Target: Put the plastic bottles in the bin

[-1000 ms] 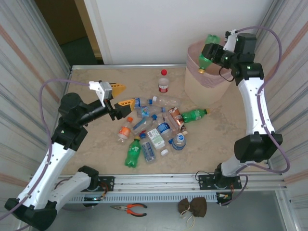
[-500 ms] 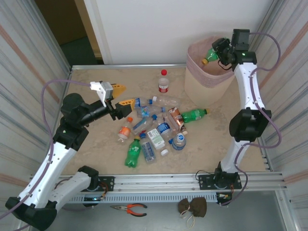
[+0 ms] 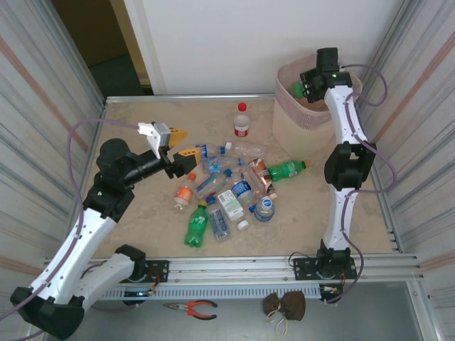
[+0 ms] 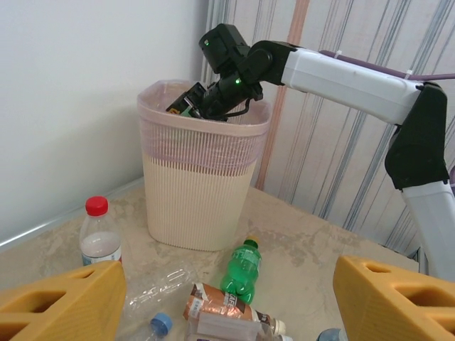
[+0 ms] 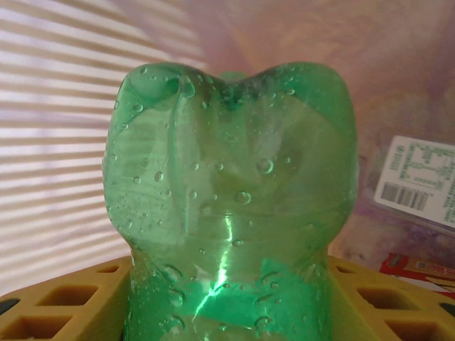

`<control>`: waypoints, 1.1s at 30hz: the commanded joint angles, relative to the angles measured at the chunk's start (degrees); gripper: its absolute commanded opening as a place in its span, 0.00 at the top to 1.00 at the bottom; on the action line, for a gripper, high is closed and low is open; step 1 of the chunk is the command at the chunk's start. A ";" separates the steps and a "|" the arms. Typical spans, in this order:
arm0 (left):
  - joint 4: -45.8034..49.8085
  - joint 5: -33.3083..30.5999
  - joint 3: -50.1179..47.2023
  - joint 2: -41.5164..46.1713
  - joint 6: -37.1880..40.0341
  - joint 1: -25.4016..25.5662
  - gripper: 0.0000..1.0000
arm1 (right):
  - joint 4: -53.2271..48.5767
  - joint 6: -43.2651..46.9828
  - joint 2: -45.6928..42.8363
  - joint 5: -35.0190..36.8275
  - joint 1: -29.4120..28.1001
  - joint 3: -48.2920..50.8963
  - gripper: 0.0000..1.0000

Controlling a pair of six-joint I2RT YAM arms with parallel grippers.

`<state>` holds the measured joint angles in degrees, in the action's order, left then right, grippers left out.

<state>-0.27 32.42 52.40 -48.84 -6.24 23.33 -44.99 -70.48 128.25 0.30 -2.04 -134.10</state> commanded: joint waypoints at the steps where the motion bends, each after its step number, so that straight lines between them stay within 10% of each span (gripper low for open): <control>1: -1.89 -1.37 -0.72 0.52 -0.78 0.05 0.23 | -3.15 -3.85 2.74 2.28 -0.24 -1.97 0.43; 11: 0.15 -3.06 -1.34 1.02 -0.97 0.05 0.23 | -7.35 -5.68 9.16 3.76 -0.15 -3.44 0.35; 17: 2.30 -4.19 -1.56 1.81 -1.01 0.07 0.23 | -10.69 -5.47 10.11 4.40 0.04 -5.73 0.09; 33: 15.45 -7.91 1.27 -1.88 -1.72 0.14 0.29 | -12.60 -0.83 -4.07 10.98 0.17 -2.25 0.08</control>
<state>11.07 25.98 51.51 -49.84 -7.22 23.33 -56.10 -73.45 130.52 7.99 -2.24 -137.12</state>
